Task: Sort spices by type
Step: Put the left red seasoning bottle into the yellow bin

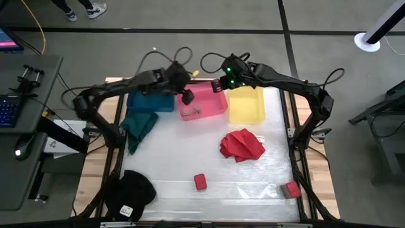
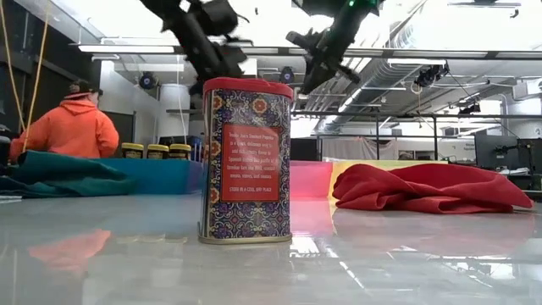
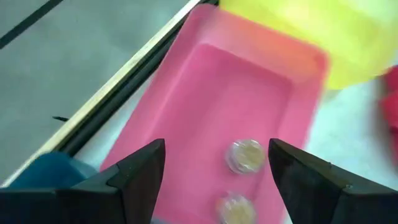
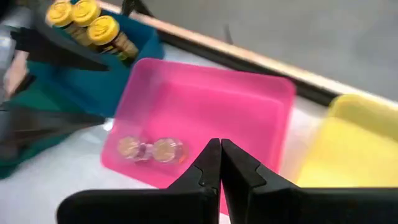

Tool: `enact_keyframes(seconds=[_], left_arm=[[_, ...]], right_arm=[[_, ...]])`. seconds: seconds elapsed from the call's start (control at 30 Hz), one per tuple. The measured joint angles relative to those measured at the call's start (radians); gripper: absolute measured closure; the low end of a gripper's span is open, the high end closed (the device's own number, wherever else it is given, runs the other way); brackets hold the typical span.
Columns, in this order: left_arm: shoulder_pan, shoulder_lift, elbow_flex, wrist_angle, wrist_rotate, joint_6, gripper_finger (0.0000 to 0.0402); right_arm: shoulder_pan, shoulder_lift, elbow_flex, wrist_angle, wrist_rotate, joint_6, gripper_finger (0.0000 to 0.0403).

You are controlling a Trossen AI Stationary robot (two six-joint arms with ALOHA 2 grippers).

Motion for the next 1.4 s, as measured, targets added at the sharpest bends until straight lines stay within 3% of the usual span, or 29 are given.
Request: enact_keyframes(seconds=[0.17,0.3,0.47,0.57,0.73,0.93,1.4], left_arm=[[-0.075,-0.220,-0.233,0.135,0.021,-0.109,0.0166],[-0.189,-0.394,-0.499,0.282,-0.010,-0.296,0.0234],[-0.373,-0.537,-0.761,0.367,-0.111,-0.580,0.0374],[-0.460,-0.564,-0.853,0.384,-0.178,-0.751,0.0388],[-0.537,-0.547,-0.903,0.392,-0.257,-0.882,0.0399],[-0.514,-0.474,-0.905,0.420,-0.332,-0.856,0.0401],[-0.409,-0.212,-0.905,0.768,-0.299,-0.777,0.0401]], right_arm=[[-0.037,0.098,0.000,0.093,-0.181,-0.017,0.0402],[-0.025,0.218,0.000,0.206,-0.293,-0.034,0.0402],[0.004,0.336,-0.001,0.268,-0.309,-0.034,0.0402],[0.013,0.378,-0.001,0.272,-0.288,-0.031,0.0402],[0.014,0.409,-0.001,0.287,-0.225,-0.008,0.0402],[0.014,0.450,-0.001,0.317,-0.222,0.019,0.0403],[0.050,0.477,-0.001,0.336,-0.256,0.061,0.0403]])
